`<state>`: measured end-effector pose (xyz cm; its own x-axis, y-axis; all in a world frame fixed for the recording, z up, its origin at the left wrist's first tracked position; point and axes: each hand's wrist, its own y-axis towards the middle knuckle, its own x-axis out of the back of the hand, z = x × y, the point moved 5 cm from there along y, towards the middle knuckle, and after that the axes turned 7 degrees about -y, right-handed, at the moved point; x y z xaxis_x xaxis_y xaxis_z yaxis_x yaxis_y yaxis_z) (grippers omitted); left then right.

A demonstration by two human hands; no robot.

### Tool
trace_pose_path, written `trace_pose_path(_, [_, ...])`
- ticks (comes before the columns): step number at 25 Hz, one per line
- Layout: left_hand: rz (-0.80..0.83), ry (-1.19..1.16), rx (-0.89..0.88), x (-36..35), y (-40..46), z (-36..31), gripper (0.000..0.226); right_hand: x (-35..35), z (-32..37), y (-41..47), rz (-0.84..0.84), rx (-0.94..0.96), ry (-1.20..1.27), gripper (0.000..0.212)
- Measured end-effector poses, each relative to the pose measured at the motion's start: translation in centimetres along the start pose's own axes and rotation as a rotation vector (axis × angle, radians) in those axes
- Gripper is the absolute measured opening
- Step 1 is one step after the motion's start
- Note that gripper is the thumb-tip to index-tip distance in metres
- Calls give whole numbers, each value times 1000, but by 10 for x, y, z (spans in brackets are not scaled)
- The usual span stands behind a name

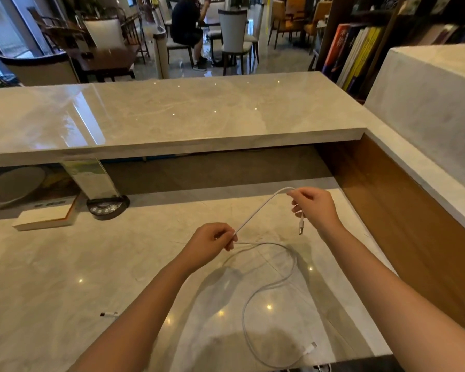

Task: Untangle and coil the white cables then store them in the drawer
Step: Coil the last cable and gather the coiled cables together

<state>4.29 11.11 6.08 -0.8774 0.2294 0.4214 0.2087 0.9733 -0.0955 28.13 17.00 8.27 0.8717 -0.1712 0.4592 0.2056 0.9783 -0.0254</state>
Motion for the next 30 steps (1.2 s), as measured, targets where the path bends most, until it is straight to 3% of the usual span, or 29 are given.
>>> trace_pose_path(3, [-22, -93, 3, 11, -5, -1, 24, 6, 2, 3, -19, 1, -57, 19])
trace_pose_path(6, [-241, -679, 59, 36, -5, -11, 22, -6, -4, -6, 193, 29, -312, 23])
trace_pose_path(9, [-338, -1149, 42, 51, -1, -23, 20, -27, 8, -28, 332, 244, -751, 26])
trace_pose_path(11, [-383, -1179, 33, 48, 1, -28, 19, -37, 23, -45, 318, 425, -1179, 25])
trace_pose_path(14, [-414, -870, 14, 36, 1, -36, 18, -50, 38, -70, 597, 503, -1375, 24])
trace_pose_path(16, [-359, -641, -21, 24, 0, -44, 18, -55, 59, -83, 692, 622, -1362, 20])
trace_pose_path(20, [-112, -334, -56, 0, 0, -60, 23, -49, 118, -91, 474, 951, -1118, 14])
trace_pose_path(25, [90, -512, -22, 0, -7, -70, 34, -32, 121, -66, 265, 812, -963, 32])
trace_pose_path(30, [206, -567, 19, 4, -9, -69, 31, -34, 98, -54, 493, 584, -622, 20])
